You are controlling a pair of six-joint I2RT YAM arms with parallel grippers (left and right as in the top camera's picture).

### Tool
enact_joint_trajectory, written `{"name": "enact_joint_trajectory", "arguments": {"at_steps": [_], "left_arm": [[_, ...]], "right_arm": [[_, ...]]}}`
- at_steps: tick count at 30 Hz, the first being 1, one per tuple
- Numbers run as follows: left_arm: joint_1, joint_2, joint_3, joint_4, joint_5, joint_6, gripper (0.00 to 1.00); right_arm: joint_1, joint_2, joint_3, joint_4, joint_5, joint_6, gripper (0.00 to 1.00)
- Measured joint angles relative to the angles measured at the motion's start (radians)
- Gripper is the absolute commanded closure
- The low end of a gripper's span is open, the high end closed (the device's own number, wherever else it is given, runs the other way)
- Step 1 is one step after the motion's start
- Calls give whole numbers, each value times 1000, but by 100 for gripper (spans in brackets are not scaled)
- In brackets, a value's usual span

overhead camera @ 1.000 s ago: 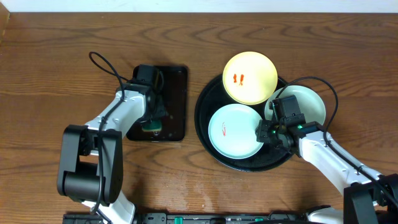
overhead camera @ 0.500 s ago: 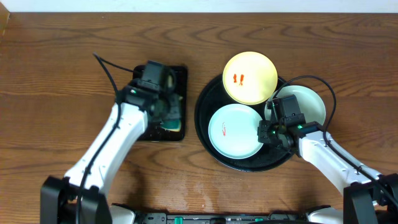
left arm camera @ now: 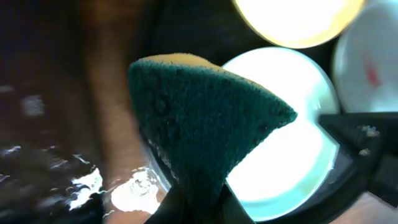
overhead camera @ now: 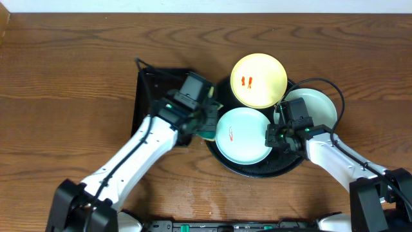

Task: Clean dirty plates on tray and stack at the side
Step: 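Scrub the left pale green plate with the held sponge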

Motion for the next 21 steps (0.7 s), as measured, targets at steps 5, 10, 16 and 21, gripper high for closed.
{"name": "enact_joint_trajectory", "arguments": {"at_steps": [5, 10, 16, 21], "left_arm": [[-78, 109, 0, 148, 22, -65, 92], [-118, 265, 0, 294, 131, -141, 92], [-126, 389, 8, 352, 225, -194, 92], [-117, 391, 42, 243, 162, -194, 92]], "right_arm": [[0, 0, 0, -1, 2, 12, 99], [0, 0, 0, -1, 3, 13, 99], [0, 0, 0, -1, 2, 13, 99], [0, 0, 0, -2, 2, 13, 99]]}}
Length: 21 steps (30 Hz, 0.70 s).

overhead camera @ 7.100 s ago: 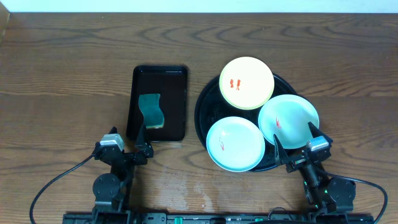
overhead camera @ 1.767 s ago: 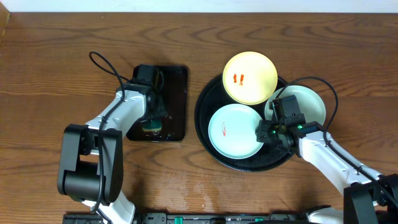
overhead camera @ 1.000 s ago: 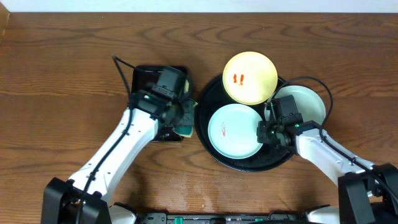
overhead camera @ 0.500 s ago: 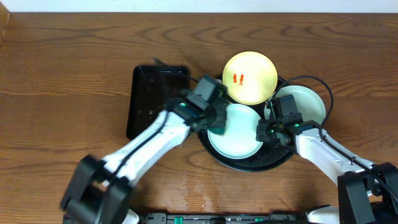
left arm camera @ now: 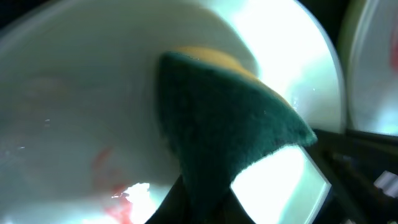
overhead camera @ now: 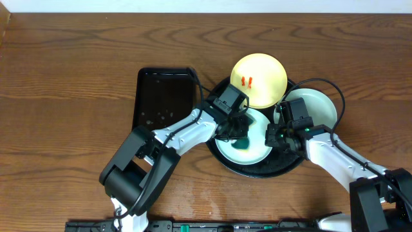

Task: Clean dirty plates on tray and stack at the side
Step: 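Scrub the left pale green plate with the held sponge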

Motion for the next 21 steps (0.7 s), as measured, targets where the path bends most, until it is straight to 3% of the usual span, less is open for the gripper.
{"name": "enact_joint_trajectory", "arguments": {"at_steps": [7, 12, 17, 21], "left_arm": [[1, -8, 75, -251, -326, -2, 93], [-19, -1, 124, -327, -447, 2, 92], [-13, 4, 123, -283, -427, 2, 92], [5, 28, 117, -148, -270, -1, 92]], "right_arm": [[0, 2, 5, -11, -3, 0, 99], [1, 4, 5, -11, -34, 4, 99], [1, 5, 5, -14, -47, 7, 99], [6, 5, 6, -14, -51, 11, 99]]}}
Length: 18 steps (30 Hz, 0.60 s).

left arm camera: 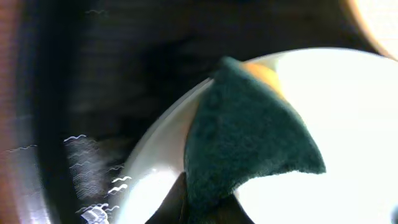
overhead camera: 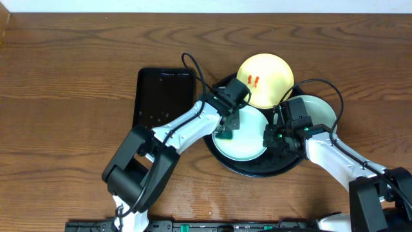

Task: Clean dirty plates on tray and stack at the side
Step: 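Scrub the left pale green plate with the held sponge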

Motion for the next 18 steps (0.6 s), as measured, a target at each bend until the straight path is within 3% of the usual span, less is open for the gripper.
{"name": "enact_joint_trajectory", "arguments": {"at_steps": [8, 18], "left_arm": [[-12, 67, 1, 183, 278, -30, 92], [-43, 84, 17, 156, 392, -32, 93]], "right_arm": [[2, 0, 0, -2, 3, 8, 99], [2, 0, 1, -1, 14, 8, 99]]}}
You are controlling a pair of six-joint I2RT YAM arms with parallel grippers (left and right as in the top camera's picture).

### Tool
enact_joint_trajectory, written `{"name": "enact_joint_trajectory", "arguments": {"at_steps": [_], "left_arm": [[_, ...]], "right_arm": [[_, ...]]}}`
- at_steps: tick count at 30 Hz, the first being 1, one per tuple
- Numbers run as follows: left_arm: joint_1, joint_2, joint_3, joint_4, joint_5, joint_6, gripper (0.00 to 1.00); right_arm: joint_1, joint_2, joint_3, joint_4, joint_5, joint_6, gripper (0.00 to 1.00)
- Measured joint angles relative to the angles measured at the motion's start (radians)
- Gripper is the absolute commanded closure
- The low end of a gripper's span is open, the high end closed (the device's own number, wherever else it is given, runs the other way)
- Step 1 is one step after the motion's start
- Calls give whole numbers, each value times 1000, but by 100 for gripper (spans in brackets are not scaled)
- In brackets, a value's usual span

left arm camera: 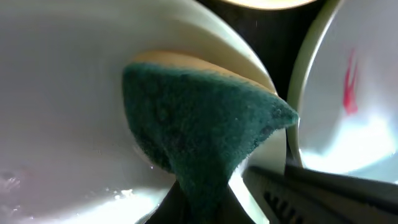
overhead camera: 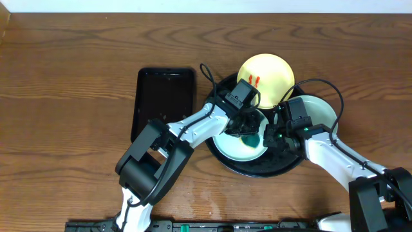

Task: Clean dirty plates on tray and stack at the side
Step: 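Scrub the left pale green plate with the held sponge, then return the sponge to the black tray with the left gripper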

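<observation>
A pale blue plate (overhead camera: pixel 233 145) lies in the round black tray (overhead camera: pixel 261 169). My left gripper (overhead camera: pixel 247 130) is shut on a green sponge (overhead camera: pixel 252 138), pressed on the plate's right part. In the left wrist view the sponge (left arm camera: pixel 199 124) fills the middle, against the plate's wet white surface (left arm camera: pixel 62 87), with the gripper (left arm camera: pixel 198 208) below it. My right gripper (overhead camera: pixel 273 136) is shut on the plate's right rim. A yellow plate (overhead camera: pixel 270 72) with red marks leans on the tray's far edge. A whitish plate (overhead camera: pixel 318 109) with a red streak (left arm camera: pixel 350 84) lies at the right.
A black rectangular tray (overhead camera: pixel 164 103) sits on the wooden table (overhead camera: pixel 71 96) left of the round tray. Cables loop over the round tray's far and right sides. My two arms meet over the blue plate.
The sponge in my left gripper has moved from the blue plate's left rim to its right part, close to my right gripper. The right gripper and the plates have stayed put.
My left gripper first held the sponge beside the tray, left of the blue plate, which bore a red streak. Then the sponge was on the plate's middle, then its left rim, now its right part. The streak no longer shows from overhead. The right gripper held the rim throughout.
</observation>
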Motion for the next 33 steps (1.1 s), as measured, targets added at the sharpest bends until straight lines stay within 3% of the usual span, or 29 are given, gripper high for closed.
{"name": "enact_joint_trajectory", "arguments": {"at_steps": [7, 12, 19, 28, 33], "left_arm": [[43, -2, 32, -203, 25, 3, 93], [106, -21, 50, -373, -122, 3, 92], [97, -63, 50, -387, -408, 1, 93], [50, -91, 49, -397, -550, 5, 93], [69, -210, 42, -420, -653, 4, 92]], "right_arm": [[0, 0, 0, 2, 5, 0, 99], [0, 0, 0, 2, 7, 0, 99], [0, 0, 0, 2, -6, 0, 99], [1, 3, 0, 4, -19, 0, 99], [1, 3, 0, 5, -18, 0, 99]]}}
